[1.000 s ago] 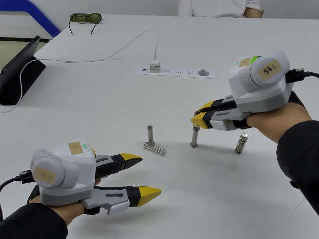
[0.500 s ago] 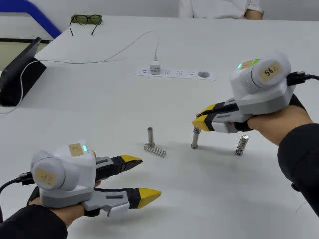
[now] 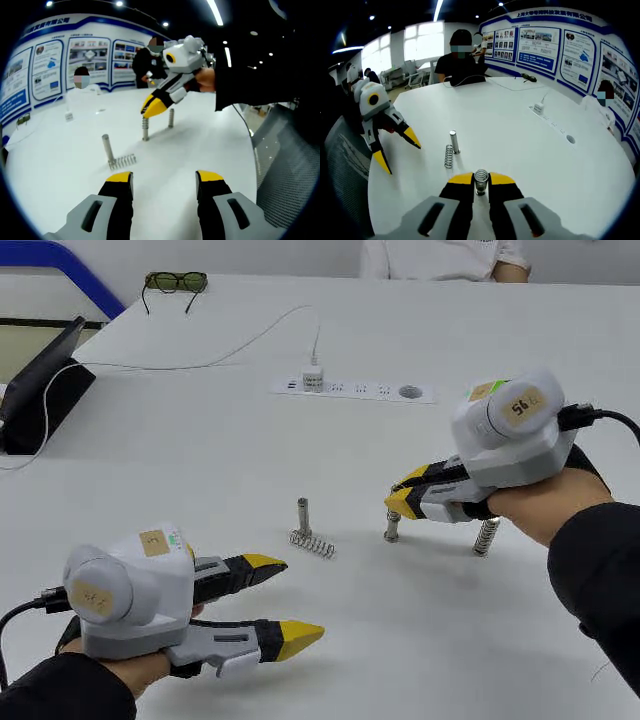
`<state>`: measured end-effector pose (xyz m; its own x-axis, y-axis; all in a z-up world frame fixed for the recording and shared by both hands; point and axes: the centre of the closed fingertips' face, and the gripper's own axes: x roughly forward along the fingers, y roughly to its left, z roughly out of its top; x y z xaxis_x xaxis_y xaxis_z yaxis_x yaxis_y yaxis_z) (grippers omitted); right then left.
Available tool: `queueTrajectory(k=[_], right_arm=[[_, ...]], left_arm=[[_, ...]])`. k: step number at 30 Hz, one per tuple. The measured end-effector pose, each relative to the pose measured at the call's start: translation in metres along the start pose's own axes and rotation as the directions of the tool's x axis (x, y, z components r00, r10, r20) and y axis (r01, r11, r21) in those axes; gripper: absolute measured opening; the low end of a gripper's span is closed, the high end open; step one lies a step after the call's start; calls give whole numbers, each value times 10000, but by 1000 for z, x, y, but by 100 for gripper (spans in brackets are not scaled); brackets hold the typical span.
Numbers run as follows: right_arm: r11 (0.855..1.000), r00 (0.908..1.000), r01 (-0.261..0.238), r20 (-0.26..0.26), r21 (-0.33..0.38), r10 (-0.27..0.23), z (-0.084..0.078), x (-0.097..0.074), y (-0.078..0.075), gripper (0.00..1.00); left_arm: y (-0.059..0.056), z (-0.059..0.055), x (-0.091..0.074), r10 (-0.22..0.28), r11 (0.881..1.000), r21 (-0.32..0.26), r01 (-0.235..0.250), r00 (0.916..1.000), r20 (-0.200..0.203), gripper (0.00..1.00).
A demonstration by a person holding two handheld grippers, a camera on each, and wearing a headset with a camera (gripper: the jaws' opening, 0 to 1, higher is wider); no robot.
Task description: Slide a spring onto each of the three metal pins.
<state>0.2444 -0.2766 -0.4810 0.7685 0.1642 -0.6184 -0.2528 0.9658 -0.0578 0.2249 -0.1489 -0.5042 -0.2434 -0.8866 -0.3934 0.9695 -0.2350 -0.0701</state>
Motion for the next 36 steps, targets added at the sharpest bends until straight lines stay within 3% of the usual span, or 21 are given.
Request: queueTrajectory(k=[22, 36], right_arm=[[9998, 9979, -5, -640, 187, 17, -24, 12, 2, 12], [9999, 9981, 18, -614, 170, -8, -24, 12, 2, 14]], left_arm=[[0, -2, 1, 16, 10000, -64, -16, 10000, 3, 51], [1, -2, 0, 41, 10000, -70, -41, 10000, 1, 51]])
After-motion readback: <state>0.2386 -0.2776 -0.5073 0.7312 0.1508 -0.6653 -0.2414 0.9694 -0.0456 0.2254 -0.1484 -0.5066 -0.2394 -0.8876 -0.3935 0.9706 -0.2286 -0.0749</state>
